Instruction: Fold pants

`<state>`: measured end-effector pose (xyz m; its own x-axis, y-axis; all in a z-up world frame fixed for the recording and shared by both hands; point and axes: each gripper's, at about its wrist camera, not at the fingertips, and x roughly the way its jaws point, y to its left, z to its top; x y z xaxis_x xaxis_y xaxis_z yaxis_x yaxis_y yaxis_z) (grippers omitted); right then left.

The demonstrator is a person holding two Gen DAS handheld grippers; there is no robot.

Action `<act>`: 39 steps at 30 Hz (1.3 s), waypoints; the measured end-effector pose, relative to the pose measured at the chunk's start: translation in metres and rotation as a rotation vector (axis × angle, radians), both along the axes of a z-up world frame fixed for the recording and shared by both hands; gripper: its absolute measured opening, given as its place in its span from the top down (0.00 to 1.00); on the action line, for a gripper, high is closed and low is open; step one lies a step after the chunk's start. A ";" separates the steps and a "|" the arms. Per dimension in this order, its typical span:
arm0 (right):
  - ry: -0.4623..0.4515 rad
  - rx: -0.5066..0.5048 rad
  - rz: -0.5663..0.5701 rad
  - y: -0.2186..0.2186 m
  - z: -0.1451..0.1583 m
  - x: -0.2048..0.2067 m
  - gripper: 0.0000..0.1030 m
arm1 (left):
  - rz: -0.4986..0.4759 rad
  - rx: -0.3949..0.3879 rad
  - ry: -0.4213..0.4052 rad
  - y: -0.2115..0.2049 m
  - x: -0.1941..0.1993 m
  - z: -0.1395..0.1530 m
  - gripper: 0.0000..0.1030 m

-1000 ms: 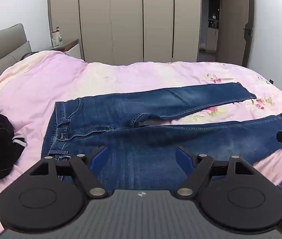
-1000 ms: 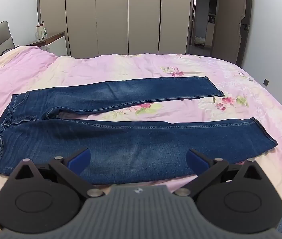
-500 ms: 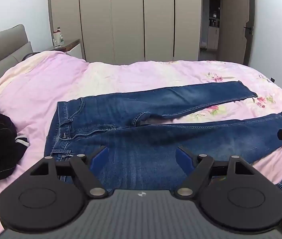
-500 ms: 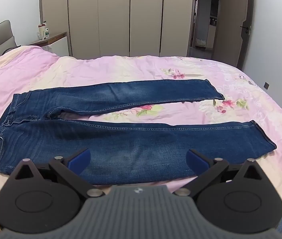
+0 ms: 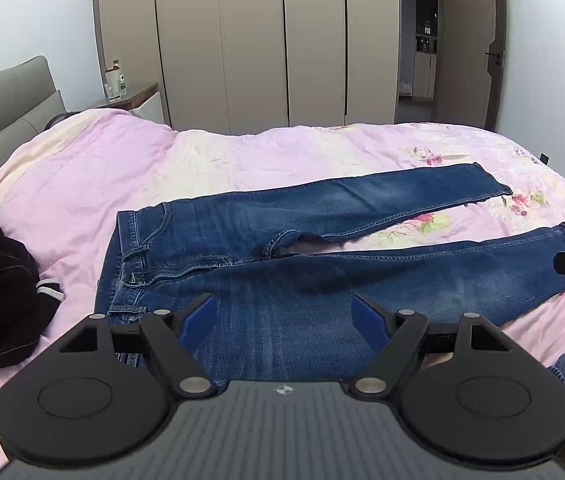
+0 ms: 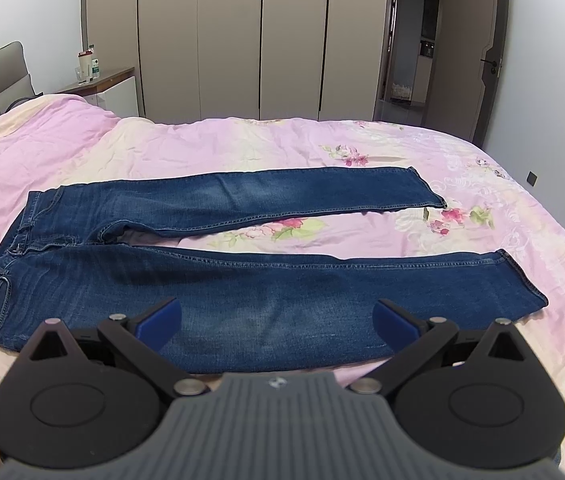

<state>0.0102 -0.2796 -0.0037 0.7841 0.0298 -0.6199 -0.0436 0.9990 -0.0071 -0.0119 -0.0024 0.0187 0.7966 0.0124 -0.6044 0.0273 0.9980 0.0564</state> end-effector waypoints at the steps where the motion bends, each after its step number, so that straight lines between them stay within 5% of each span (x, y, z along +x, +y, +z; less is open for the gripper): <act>1: -0.003 0.000 -0.001 0.000 0.002 -0.001 0.05 | -0.001 0.003 -0.002 -0.001 -0.001 0.002 0.13; 39: -0.043 0.007 0.013 -0.003 0.039 -0.050 0.05 | -0.004 0.014 0.007 -0.013 -0.038 0.026 0.13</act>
<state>-0.0395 -0.2823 0.0352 0.8097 0.0445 -0.5851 -0.0564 0.9984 -0.0021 -0.0498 -0.0157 0.0446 0.7924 0.0182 -0.6097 0.0313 0.9970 0.0704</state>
